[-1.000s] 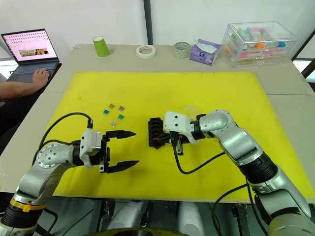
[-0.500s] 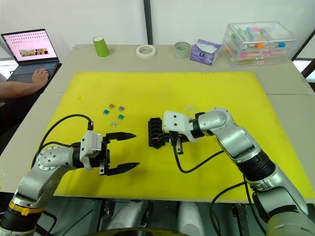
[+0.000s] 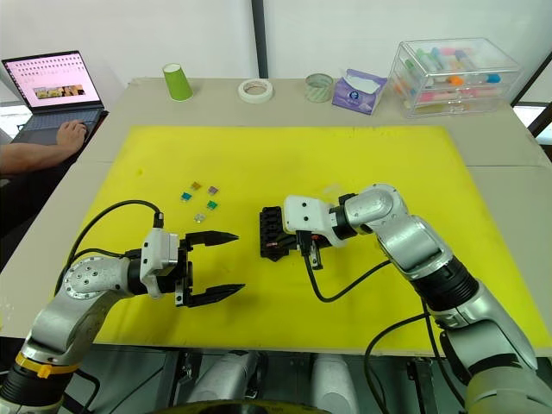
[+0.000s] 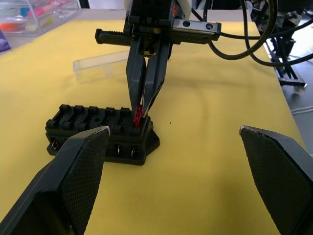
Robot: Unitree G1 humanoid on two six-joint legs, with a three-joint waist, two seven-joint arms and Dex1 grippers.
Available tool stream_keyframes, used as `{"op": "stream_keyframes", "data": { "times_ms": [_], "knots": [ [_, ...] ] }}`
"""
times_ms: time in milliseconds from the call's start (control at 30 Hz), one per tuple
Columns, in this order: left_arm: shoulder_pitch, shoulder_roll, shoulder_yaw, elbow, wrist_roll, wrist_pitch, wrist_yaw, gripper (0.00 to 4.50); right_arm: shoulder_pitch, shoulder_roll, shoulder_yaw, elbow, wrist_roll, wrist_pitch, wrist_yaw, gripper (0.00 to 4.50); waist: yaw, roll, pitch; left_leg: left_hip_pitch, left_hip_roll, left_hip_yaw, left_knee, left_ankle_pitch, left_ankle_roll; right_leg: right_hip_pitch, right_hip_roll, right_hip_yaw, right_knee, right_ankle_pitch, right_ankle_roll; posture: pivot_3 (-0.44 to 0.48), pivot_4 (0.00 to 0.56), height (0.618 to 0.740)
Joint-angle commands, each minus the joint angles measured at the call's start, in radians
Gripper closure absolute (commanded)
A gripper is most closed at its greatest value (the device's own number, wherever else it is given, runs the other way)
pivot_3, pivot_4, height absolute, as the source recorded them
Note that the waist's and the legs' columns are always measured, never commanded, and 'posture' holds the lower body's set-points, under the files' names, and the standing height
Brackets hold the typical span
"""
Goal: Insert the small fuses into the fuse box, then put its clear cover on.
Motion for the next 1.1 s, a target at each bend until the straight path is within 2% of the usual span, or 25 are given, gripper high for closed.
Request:
{"op": "stream_keyframes", "data": {
  "times_ms": [33, 567, 1100],
  "knots": [
    [0.001, 0.007, 0.015, -0.033, -0.012, -0.006, 0.008, 0.03, -0.016, 0.011, -0.006, 0.000, -0.009, -0.013, 0.004, 4.50, 0.000, 0.000, 0.000, 0.000, 0.000, 0.000, 0.000, 0.000, 0.000, 0.000, 0.000, 0.000, 0.000, 0.000, 0.000, 0.000, 0.150, 0.740],
    [0.001, 0.008, 0.007, -0.039, -0.008, -0.001, 0.020, 0.03, -0.017, 0.022, -0.003, 0.029, -0.043, -0.008, -0.017, 4.50, -0.001, 0.000, 0.000, 0.000, 0.000, 0.000, 0.000, 0.000, 0.000, 0.000, 0.000, 0.000, 0.000, 0.000, 0.000, 0.000, 0.150, 0.740],
    [-0.005, 0.006, 0.005, -0.027, 0.000, -0.009, 0.018, 0.03, 0.017, 0.020, 0.019, -0.039, -0.064, 0.031, -0.042, 4.50, -0.001, 0.000, 0.000, 0.000, 0.000, 0.000, 0.000, 0.000, 0.000, 0.000, 0.000, 0.000, 0.000, 0.000, 0.000, 0.000, 0.150, 0.740]
  ]
}}
